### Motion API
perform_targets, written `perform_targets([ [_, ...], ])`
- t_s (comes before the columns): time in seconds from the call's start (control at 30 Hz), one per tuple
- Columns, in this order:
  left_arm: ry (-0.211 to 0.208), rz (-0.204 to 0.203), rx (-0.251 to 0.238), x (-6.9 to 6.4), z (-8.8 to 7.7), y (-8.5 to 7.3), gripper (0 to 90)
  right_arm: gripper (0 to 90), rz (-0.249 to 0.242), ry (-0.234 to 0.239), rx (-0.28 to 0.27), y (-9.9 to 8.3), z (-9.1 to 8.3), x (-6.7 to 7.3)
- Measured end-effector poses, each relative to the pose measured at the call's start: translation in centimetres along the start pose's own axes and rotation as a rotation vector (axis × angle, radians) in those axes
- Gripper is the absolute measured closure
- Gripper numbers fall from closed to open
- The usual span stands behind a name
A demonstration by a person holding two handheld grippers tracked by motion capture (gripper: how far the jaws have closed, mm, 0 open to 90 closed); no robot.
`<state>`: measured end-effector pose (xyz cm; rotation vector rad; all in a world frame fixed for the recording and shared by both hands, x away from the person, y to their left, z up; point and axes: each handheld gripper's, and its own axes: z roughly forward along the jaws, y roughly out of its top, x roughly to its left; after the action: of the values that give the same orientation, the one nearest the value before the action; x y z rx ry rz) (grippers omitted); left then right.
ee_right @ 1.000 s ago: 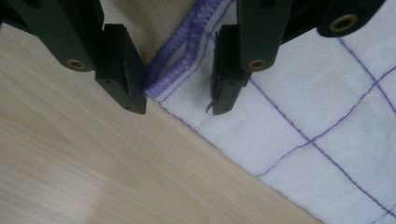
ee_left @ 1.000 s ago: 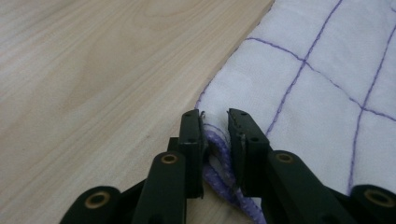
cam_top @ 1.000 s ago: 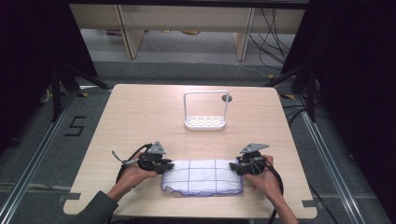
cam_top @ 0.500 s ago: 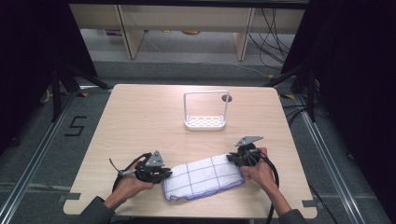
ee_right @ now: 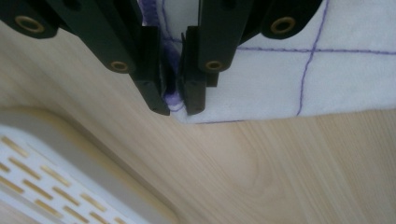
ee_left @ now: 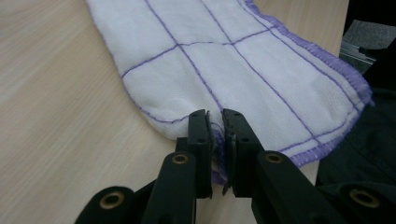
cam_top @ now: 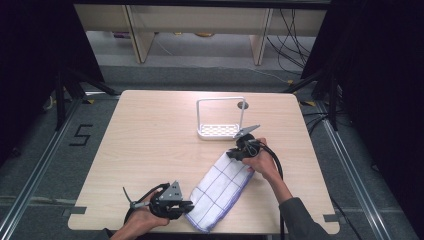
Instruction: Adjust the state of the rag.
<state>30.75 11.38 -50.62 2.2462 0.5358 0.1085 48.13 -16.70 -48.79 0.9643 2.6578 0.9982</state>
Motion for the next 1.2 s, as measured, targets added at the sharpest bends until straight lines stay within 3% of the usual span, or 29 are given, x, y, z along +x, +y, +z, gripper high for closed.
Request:
perform_targets([
  [0.07, -0.010, 0.010, -0.003, -0.5, 0.3, 0.3, 81.7, 82.0, 0.002, -0.014, 0.019, 0.7, 0.3, 0.2],
  [0.1, -0.017, 0.009, -0.005, -0.8, 0.4, 0.4, 81.7, 82.0, -0.010, 0.008, 0.021, 1.1, 0.5, 0.3],
  [0.17, -0.043, -0.023, -0.023, -1.2, 0.9, 0.7, 81.7, 82.1, -0.031, 0.015, 0.032, 1.7, 0.9, 0.4],
  [0.27, -0.046, 0.010, -0.018, -1.6, 1.6, 1.1, 81.7, 82.1, -0.074, 0.030, 0.018, 2.4, 2.0, 0.4],
  [0.33, -0.047, 0.007, -0.024, -1.8, 2.0, 1.5, 81.6, 82.0, -0.072, 0.036, 0.043, 2.8, 2.3, 0.6],
  [0.4, -0.049, -0.008, -0.036, -2.3, 2.6, 1.8, 81.5, 82.0, -0.077, 0.048, 0.032, 3.1, 2.8, 0.7],
  [0.43, -0.045, 0.013, -0.033, -2.3, 2.8, 2.0, 81.3, 81.9, -0.092, 0.044, 0.027, 3.3, 3.1, 0.7],
  [0.53, -0.049, 0.003, -0.035, -2.9, 3.5, 2.4, 79.9, 79.8, -0.098, 0.050, 0.027, 3.7, 3.5, 0.9],
  [0.6, -0.060, -0.013, -0.051, -3.2, 3.8, 2.5, 76.4, 74.6, -0.069, 0.055, 0.027, 3.8, 3.6, 1.0],
  [0.63, -0.073, -0.032, -0.052, -3.2, 3.7, 2.6, 66.6, 61.9, -0.032, 0.044, -0.001, 3.8, 3.5, 1.1],
  [0.67, -0.073, -0.032, -0.052, -3.2, 3.7, 2.6, 59.1, 61.9, -0.032, 0.044, -0.001, 3.8, 3.5, 1.1],
  [0.7, -0.087, -0.068, -0.047, -3.1, 3.5, 2.7, 59.1, 58.8, 0.030, 0.015, 0.009, 3.8, 3.1, 1.2],
  [0.73, -0.096, -0.080, -0.049, -3.0, 3.2, 2.9, 51.7, 56.4, 0.051, -0.010, 0.026, 3.9, 2.4, 1.1],
  [0.8, -0.079, -0.076, -0.063, -2.8, 2.5, 3.4, 47.1, 50.9, 0.073, -0.053, -0.011, 3.8, 0.9, 0.6],
  [0.83, -0.059, -0.057, -0.074, -2.3, 2.0, 3.7, 45.6, 48.1, 0.090, -0.053, -0.024, 3.7, 0.3, 0.5],
  [0.87, -0.052, -0.078, -0.077, -2.1, 1.7, 3.9, 44.1, 46.1, 0.083, -0.055, -0.048, 3.4, -0.7, 0.1],
  [0.97, -0.029, -0.080, -0.101, -0.7, 1.0, 4.7, 41.6, 43.9, 0.122, -0.062, -0.080, 2.4, -2.5, -0.2],
  [1.03, 0.003, -0.094, -0.099, 0.8, 0.9, 5.3, 41.5, 42.5, 0.137, -0.109, -0.094, 1.1, -3.6, -0.5],
  [1.1, 0.056, -0.096, -0.100, 2.4, 1.1, 5.7, 40.8, 42.1, 0.144, -0.127, -0.072, 0.1, -4.5, -1.0],
  [1.13, 0.077, -0.129, -0.117, 3.7, 1.3, 6.0, 40.8, 41.6, 0.167, -0.138, -0.098, -0.4, -4.6, -1.1],
  [1.17, 0.090, -0.143, -0.113, 4.4, 1.5, 6.1, 40.8, 40.9, 0.168, -0.156, -0.067, -0.9, -5.1, -1.5],
  [1.2, 0.134, -0.148, -0.111, 6.3, 2.1, 6.6, 40.8, 41.0, 0.180, -0.162, -0.087, -1.7, -5.3, -2.0],
])
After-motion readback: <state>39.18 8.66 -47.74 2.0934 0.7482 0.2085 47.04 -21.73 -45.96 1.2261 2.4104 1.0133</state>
